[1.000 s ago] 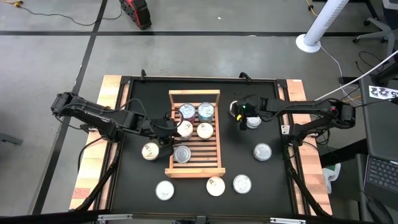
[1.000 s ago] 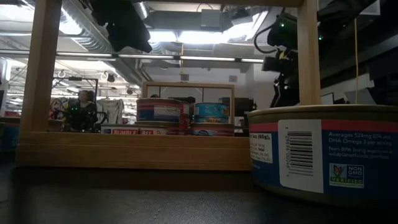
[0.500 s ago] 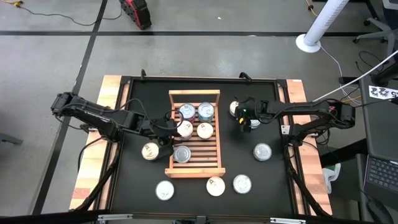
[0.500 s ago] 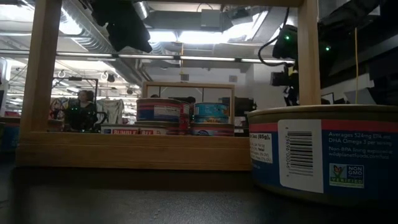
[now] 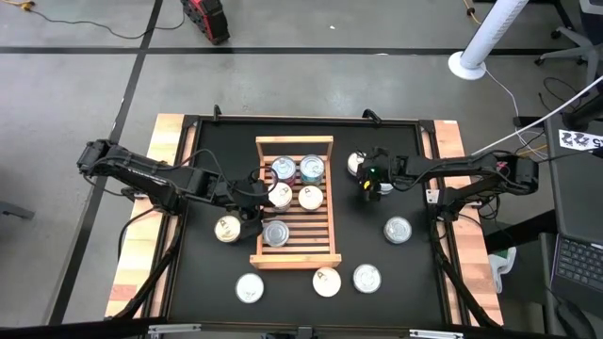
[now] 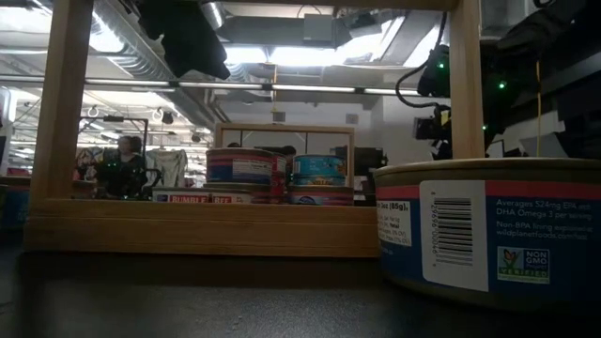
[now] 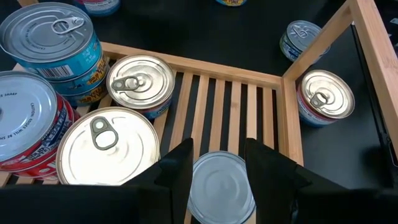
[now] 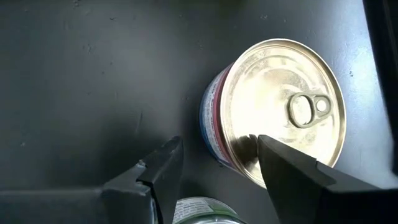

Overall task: Stack canned seafood by type on shelf
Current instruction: Put the blue-pink tuna can on the shelf

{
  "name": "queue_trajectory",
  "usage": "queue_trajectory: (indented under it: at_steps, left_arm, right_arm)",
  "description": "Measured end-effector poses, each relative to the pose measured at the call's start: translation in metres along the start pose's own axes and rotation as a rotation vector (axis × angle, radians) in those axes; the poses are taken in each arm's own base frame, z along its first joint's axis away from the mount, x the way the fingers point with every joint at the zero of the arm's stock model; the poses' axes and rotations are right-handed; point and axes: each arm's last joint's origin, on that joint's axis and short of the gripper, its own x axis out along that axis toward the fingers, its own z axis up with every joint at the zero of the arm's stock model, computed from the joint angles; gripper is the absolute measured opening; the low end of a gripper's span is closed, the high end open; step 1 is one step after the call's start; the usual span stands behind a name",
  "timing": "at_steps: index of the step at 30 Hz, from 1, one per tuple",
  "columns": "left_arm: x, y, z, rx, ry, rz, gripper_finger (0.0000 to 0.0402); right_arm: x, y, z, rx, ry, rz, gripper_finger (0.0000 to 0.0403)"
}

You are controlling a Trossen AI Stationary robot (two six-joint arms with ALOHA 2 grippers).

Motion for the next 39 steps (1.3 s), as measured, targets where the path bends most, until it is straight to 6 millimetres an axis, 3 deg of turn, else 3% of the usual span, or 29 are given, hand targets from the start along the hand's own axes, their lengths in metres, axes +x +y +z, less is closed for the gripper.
queue_trajectory:
  at_steps: [5, 23, 39]
  left_arm:
    - [0.0001, 0.0000, 0.0000, 0.000, 0.000, 0.000, 0.0139]
    - [0.0001, 0.0000, 0.0000, 0.000, 0.000, 0.002, 0.0139]
    - [0.0001, 0.0000, 0.0000, -0.001, 0.000, 0.002, 0.0139]
  right_arm:
    - [0.0001, 0.0000, -0.0001, -0.005, 0.000, -0.002, 0.0190]
    - [-0.0006, 0.0007, 0.0015, -0.024, -0.022, 0.038, 0.0008]
    - [-0.0039, -0.0012, 0.0086, 0.011, -0.035, 0.060, 0.0001]
